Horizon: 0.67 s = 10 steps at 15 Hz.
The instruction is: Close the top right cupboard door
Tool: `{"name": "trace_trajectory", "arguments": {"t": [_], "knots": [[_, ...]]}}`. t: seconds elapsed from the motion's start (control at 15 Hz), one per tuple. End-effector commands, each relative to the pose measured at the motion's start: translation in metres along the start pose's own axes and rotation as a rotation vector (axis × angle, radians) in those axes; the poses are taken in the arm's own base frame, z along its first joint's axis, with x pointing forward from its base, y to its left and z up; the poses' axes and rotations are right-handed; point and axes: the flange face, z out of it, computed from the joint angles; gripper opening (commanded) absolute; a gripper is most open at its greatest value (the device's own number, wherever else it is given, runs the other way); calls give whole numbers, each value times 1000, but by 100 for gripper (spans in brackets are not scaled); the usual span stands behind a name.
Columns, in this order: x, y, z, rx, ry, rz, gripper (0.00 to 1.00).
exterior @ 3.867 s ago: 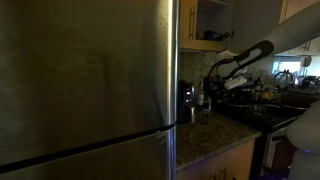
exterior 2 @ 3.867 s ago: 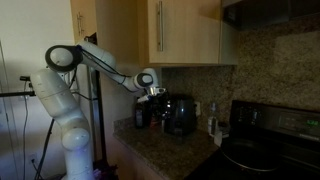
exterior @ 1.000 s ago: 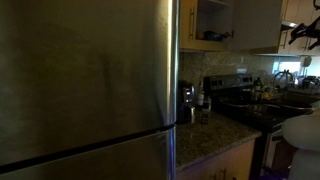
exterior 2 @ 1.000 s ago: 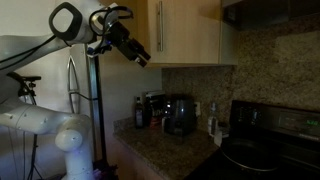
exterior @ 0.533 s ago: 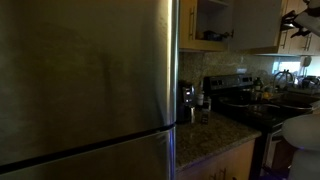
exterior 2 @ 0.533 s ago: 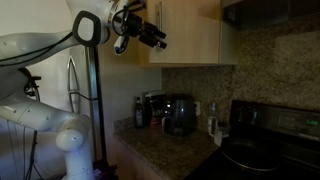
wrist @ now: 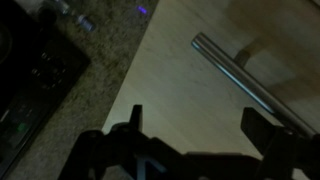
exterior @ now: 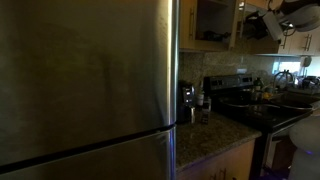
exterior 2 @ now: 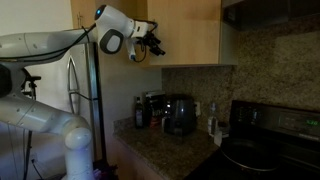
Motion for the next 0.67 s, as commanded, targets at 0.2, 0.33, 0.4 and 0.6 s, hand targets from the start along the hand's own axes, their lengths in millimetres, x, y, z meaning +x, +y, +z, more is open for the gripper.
{"name": "trace_trajectory", "arguments": {"t": [0.2,0.33,0.4,0.6], "knots": [[-45,-31,83,111,-149,39,100],[-53,-35,96,113,-175,35,100],[-50,-34,93,111,-168,36,100],[-50,-34,114,119,-19,58,100]]}}
